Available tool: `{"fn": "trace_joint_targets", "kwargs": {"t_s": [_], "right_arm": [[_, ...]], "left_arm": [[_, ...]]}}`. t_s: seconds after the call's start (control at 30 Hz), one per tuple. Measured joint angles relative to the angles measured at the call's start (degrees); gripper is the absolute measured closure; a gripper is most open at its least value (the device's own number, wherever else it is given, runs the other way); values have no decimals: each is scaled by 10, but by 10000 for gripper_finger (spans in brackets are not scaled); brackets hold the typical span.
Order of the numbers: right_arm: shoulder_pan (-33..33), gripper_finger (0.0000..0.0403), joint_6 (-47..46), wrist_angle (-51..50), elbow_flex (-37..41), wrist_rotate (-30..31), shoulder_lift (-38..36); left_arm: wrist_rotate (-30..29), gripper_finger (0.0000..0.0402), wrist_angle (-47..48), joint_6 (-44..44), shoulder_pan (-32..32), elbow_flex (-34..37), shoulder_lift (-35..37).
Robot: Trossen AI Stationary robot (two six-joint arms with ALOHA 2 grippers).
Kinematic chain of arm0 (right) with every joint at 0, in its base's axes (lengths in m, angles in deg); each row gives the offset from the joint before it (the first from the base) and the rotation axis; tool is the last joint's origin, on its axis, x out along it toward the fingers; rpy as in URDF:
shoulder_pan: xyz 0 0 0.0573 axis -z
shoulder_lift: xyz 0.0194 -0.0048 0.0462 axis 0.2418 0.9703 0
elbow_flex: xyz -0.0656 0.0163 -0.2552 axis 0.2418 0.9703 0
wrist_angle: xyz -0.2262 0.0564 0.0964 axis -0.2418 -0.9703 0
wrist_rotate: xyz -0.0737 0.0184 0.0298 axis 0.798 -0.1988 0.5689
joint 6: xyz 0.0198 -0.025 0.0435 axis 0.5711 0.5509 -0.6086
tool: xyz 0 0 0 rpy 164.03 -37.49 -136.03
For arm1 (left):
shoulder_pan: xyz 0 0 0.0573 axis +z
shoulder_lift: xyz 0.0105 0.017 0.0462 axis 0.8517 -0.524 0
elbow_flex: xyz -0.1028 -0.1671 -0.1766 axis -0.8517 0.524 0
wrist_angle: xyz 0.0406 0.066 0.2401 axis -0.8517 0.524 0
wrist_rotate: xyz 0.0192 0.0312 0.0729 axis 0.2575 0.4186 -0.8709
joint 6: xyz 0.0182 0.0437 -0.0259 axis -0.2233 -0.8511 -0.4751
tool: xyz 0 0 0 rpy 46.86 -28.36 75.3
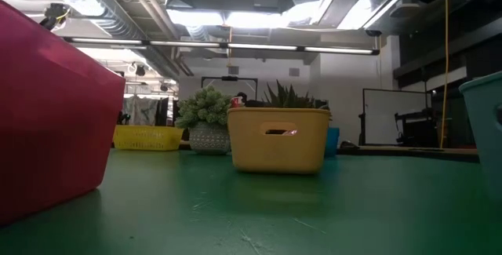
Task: Sort candy
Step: Put the red candy into the light orange bin
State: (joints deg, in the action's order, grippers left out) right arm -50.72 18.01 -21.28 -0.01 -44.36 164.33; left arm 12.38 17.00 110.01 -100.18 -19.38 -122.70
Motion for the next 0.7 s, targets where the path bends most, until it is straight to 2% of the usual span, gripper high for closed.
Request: {"fn": "trace_joint_targets", "kwargs": {"t_s": [0.17,0.57,0.7], "right_arm": [[0,207,0,0,0,0,0],[0,207,0,0,0,1,0],[0,207,0,0,0,2,0]], "left_arm": [[0,250,-5,0,0,6,1],[0,384,-17,35,0,-12,-4],[-7,397,-22,35,1,-29,-5]]}}
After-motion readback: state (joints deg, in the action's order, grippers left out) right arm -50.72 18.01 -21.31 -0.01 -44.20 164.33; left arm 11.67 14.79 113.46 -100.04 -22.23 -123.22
